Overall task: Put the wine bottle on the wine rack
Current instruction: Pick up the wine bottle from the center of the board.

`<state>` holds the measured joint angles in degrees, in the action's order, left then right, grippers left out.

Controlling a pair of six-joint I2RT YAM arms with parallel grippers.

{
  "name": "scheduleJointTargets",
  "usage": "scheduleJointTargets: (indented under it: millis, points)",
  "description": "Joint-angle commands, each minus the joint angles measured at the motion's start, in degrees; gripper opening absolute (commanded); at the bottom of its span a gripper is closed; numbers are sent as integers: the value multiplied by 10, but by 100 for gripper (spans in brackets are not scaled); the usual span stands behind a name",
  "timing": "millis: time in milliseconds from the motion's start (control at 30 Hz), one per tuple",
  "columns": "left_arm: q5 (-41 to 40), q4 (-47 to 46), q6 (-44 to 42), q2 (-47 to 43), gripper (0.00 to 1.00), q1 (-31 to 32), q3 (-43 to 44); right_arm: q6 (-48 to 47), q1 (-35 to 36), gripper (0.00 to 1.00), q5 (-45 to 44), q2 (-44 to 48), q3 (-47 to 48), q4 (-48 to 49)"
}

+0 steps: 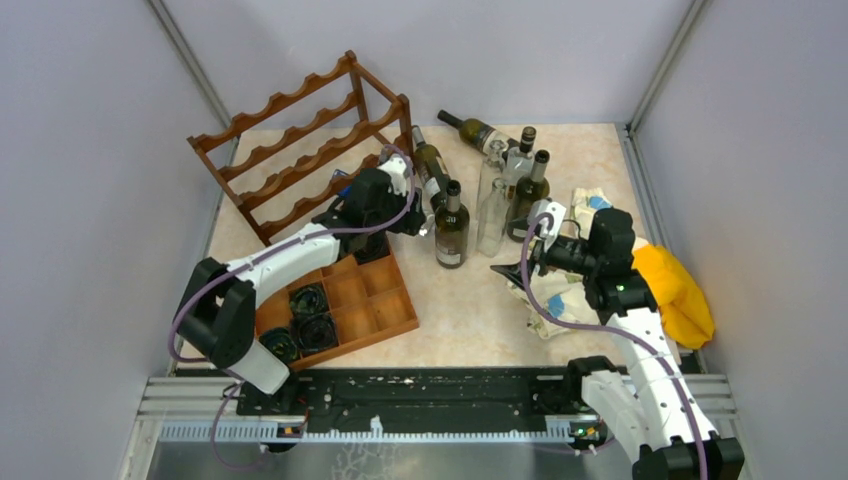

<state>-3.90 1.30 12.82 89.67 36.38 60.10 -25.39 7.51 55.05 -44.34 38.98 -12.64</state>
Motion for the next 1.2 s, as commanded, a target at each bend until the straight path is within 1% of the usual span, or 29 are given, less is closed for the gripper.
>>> scheduleJointTargets:
  millis: [0,67,167,267,433,500,633,800,933,1033,1067,1167]
  points:
    - [130,28,-70,18,73,-13,57,44,6,98,-7,0,13,47]
    - [142,35,-89,18,73,-13,58,59,6,98,-10,0,14,62]
    - [118,53,-102,6,72,-16,46,67,6,98,-9,-13,22,100]
    - [105,44,-104,-31,71,-24,16,86,20,98,-23,-71,66,120]
    - [89,6,-100,-97,72,-34,-22,69,93,97,-91,-147,148,117]
    - [83,-5,-96,-120,72,-34,-33,78,119,96,-123,-179,180,116]
    - [75,-17,-81,-164,72,-36,-57,131,150,95,-181,-236,227,152]
    - [60,-31,-67,-217,72,-36,-91,143,173,93,-220,-291,272,141]
    - [49,-36,-60,-255,74,-36,-108,143,183,87,-222,-320,281,136]
    - [44,-40,-58,-278,78,-35,-118,141,192,81,-223,-324,276,137]
    - [44,-43,-58,-286,80,-36,-120,140,193,79,-224,-323,272,137]
    - [44,-57,-58,-303,82,-36,-129,132,196,71,-224,-319,265,136]
